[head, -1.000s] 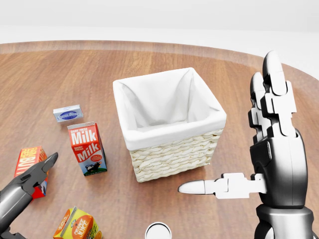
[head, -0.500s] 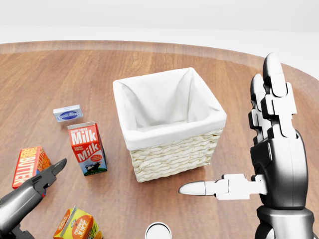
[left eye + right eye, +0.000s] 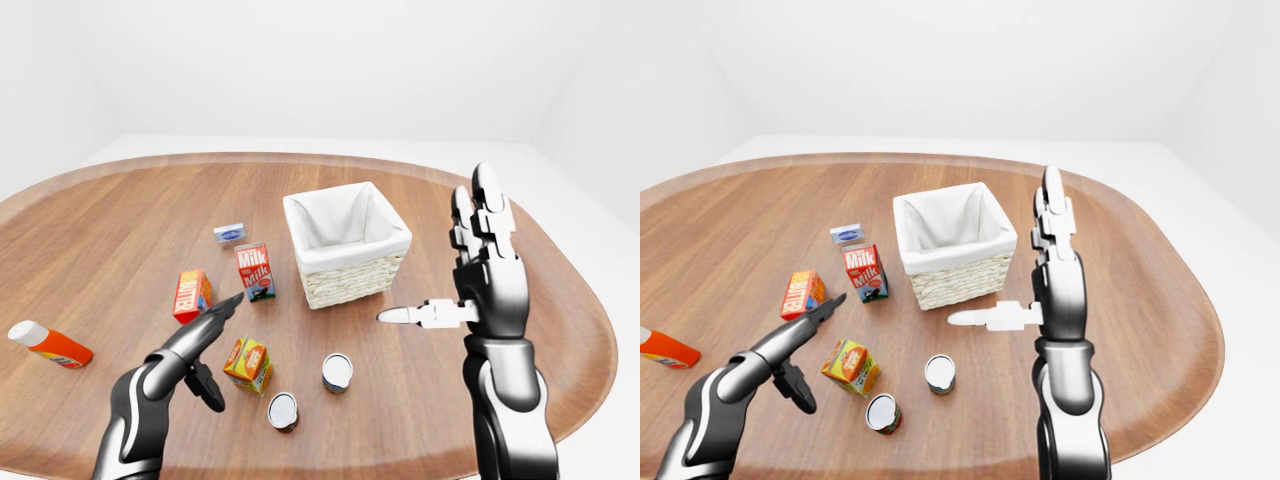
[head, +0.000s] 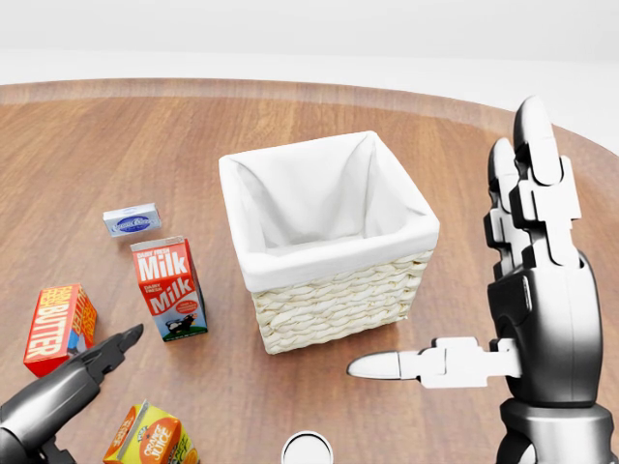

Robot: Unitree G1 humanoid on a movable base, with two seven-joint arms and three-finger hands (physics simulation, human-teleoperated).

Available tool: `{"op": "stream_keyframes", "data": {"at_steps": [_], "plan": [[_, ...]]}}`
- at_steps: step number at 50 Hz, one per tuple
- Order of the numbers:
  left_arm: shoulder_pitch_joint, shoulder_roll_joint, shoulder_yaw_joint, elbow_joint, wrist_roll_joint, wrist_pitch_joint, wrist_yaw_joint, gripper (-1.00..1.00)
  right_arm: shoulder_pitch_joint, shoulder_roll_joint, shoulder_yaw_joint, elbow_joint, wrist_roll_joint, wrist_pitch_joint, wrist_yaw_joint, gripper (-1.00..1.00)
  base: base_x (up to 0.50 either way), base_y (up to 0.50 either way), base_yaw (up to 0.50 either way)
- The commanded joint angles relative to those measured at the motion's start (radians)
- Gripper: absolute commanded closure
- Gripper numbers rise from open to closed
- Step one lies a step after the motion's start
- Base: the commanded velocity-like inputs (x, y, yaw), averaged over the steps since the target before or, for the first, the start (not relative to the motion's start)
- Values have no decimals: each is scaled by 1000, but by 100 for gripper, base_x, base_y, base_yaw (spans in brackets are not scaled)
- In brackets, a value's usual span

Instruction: Pick up the orange juice, and put it in the basket.

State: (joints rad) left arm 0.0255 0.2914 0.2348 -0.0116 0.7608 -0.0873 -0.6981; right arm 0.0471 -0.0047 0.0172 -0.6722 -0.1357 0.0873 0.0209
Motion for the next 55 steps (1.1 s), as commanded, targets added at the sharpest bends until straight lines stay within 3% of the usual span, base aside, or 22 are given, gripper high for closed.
{"op": "stream_keyframes", "data": {"at_steps": [1, 40, 41, 42, 43, 44, 55], "plan": [[-22, 0, -38, 40, 24, 0, 0, -100, -4, -2, -5, -10, 3, 0, 4, -100, 0, 0, 0], [-37, -13, -98, 102, 74, 0, 0, -100, -5, 0, -13, 7, 10, 0, -9, -100, 0, 0, 0], [-38, -14, -102, 104, 82, 0, 0, -82, -5, 0, -15, 7, 13, 0, -10, -100, 0, 0, 0], [-40, -14, -104, 110, 88, 0, 0, -29, -3, 0, -16, 7, 14, 0, -11, -100, 0, 0, 0], [-42, -14, -105, 116, 92, 0, 0, 57, -1, 0, -16, 6, 14, 0, -11, -100, 0, 0, 0], [-40, -11, -110, 125, 83, 0, 0, 100, 0, 0, -18, 7, 16, 0, -11, -100, 0, 0, 0], [-26, -3, -106, 150, 85, 0, 0, 100, -1, 0, -29, 17, 27, 0, -20, -100, 0, 0, 0]]}}
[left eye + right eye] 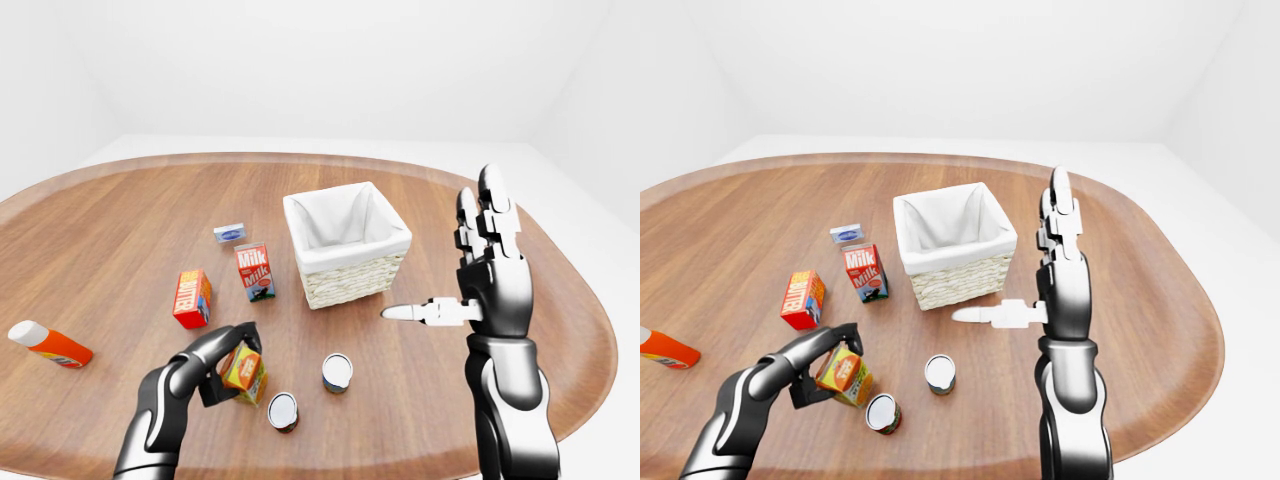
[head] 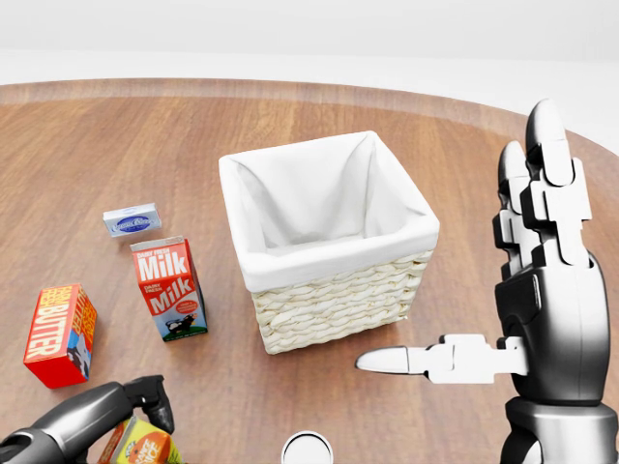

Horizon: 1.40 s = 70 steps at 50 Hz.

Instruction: Pick up the orange juice, and put it in the basket.

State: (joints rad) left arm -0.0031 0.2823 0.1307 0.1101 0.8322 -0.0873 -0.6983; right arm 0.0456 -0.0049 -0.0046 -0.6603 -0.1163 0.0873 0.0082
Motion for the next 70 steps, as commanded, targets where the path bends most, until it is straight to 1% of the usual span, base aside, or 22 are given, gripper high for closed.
{"op": "stream_keyframes", "data": {"at_steps": [1, 8, 10, 13, 14, 15, 17, 18, 22, 29, 38, 43, 50, 70], "plan": [[1, 7, -2, 33, 16, 0, 0, 100, 0, 0, -8, 7, 8, 0, -7, -100, 0, 0, 0], [-7, 12, 0, 50, 29, 0, 0, 100, 3, 0, -4, 5, 9, 0, -8, -100, 0, 0, 0], [-19, 13, 4, 58, 56, 0, 0, 100, 3, 0, -4, 7, 9, 0, -7, -100, 0, 0, 0], [-27, 20, 4, 68, 71, 0, 0, 100, 6, 0, -1, 4, 8, 0, -6, -100, 0, 0, 0], [-32, 22, 4, 73, 85, 0, 20, 100, 6, 0, 0, 1, 9, 0, -5, -100, 0, 0, 0], [-33, 22, 3, 73, 84, 0, 15, 100, 5, 0, 1, -1, 8, 0, -5, -100, 0, 0, 0], [-36, 25, 2, 73, 104, 0, 37, 100, 4, 0, 1, -2, 8, 0, -4, -100, 1, 0, 0], [-35, 27, 0, 77, 104, 0, 36, 100, 3, 0, 2, -2, 6, 0, -4, -100, 0, 0, 0], [-43, 31, 2, 84, 100, 0, 38, 100, 2, -1, 2, -5, 7, 0, -2, -100, 1, 0, 0], [-37, 34, 9, 59, 81, 0, 8, 100, -2, 0, 5, -7, 2, 0, -2, -100, 0, 0, 0], [-14, 37, 35, -3, 16, 0, 0, 100, -2, 0, 3, -5, 3, 0, -3, -100, 0, 0, 0], [-20, 39, 52, -25, -9, 0, 0, 100, -1, 1, 10, -3, 1, 0, -5, -100, 0, 0, 0], [-23, 39, 58, -21, 17, 0, 0, 100, 0, 0, 6, 0, 3, 0, -4, -100, 0, 0, 0], [-26, 38, 79, -107, -9, 0, 0, 100, -4, 0, 6, 0, 5, 0, -3, -100, 0, 0, 0]]}}
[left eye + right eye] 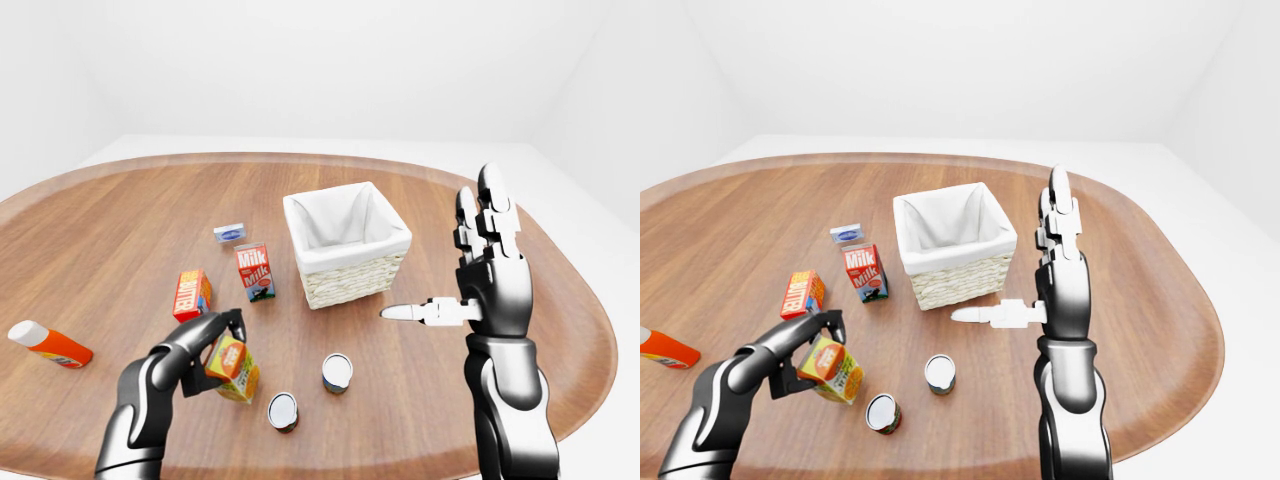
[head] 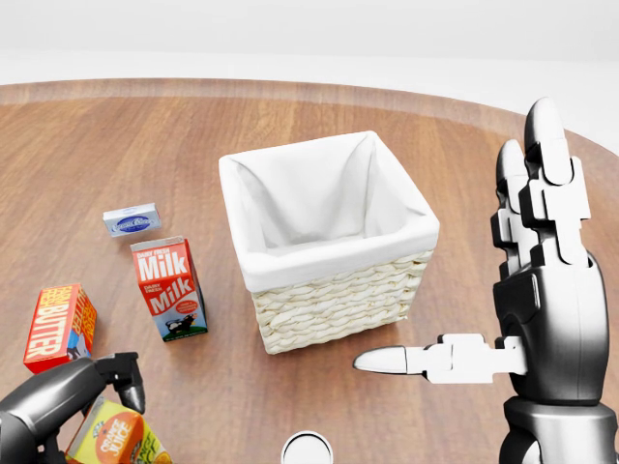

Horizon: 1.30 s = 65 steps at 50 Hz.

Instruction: Pick up the orange juice, and put it in the basket.

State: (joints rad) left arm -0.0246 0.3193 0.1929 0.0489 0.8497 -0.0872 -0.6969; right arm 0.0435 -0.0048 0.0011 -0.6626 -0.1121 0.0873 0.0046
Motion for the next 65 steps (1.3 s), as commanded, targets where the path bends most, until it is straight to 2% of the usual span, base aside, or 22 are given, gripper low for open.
{"op": "stream_keyframes", "data": {"at_steps": [1, 11, 15, 49, 65], "plan": [[-5, 1, 19, -52, -29, 0, -1, 100, -2, 0, 1, 2, 0, 0, 0, -100, 0, 0, 0], [2, -5, 41, -141, -80, 0, -1, 100, -1, -1, 0, 8, 0, 0, 0, -100, 0, 0, 0], [8, -8, 43, -140, -63, 0, -1, 100, 2, 0, 2, 16, -1, 0, -2, -100, 0, 0, 0], [49, -30, 125, -426, -220, 0, -1, 100, 1, 0, -1, 9, -4, 0, 0, -100, 0, 0, 0], [55, -50, 140, -554, -299, 0, -1, 100, 3, 0, 0, 13, -5, 0, -1, -100, 0, 0, 0]]}}
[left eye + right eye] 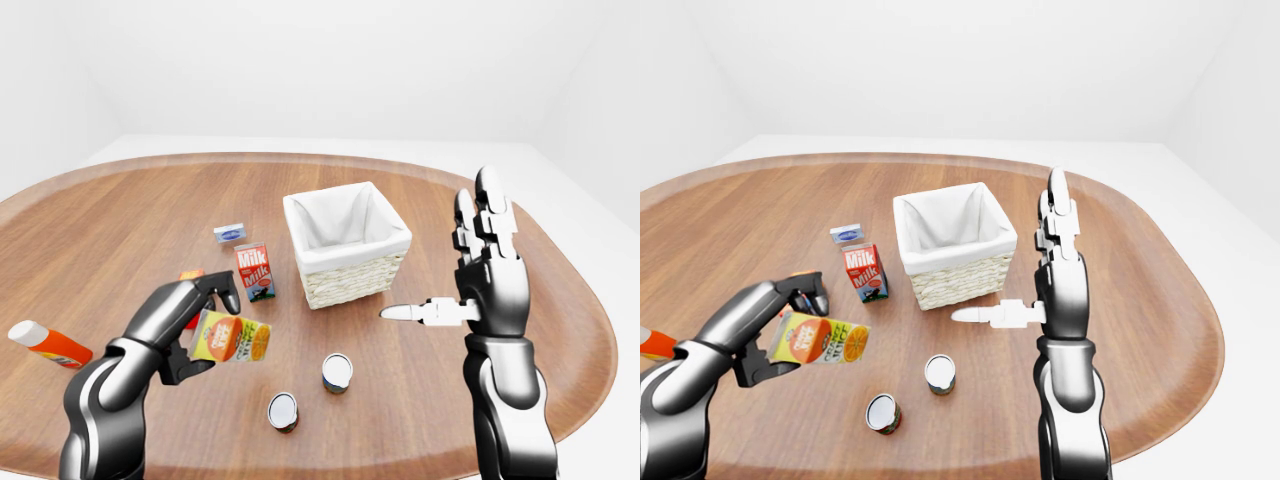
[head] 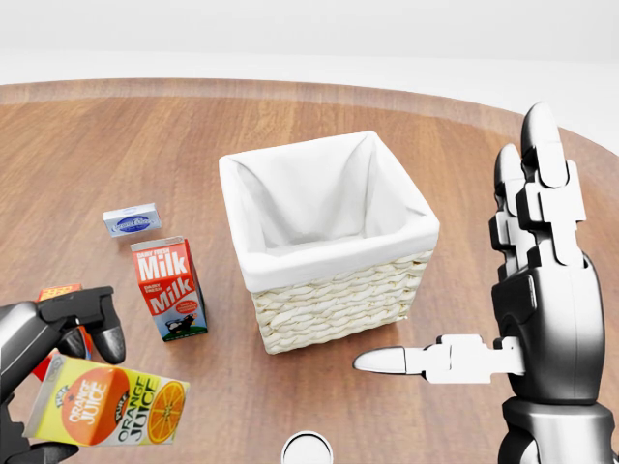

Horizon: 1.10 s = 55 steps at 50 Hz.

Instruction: Pick up the orange juice, and put it in the basket.

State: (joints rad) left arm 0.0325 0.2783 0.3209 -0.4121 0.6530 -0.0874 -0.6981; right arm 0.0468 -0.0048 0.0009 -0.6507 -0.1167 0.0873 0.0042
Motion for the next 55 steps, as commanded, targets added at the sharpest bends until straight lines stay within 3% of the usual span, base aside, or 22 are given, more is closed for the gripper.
{"op": "stream_keyframes", "data": {"at_steps": [1, 21, 39, 55], "plan": [[-10, -7, 16, -112, -120, 0, 0, 100, 2, 0, 1, -6, -1, 0, 1, -100, 0, 0, 0], [-131, 51, 29, -236, -207, 0, 0, 100, -9, -1, 3, -17, -5, 0, 3, -100, 0, 0, 0], [-163, 68, 35, -318, -247, 0, 0, 100, -12, 0, 3, -11, -5, 0, 2, -100, 0, 0, 0], [-289, 109, -14, -334, -244, 0, 0, 100, -8, 0, 5, 4, -6, 0, 3, -100, 0, 0, 0]]}}
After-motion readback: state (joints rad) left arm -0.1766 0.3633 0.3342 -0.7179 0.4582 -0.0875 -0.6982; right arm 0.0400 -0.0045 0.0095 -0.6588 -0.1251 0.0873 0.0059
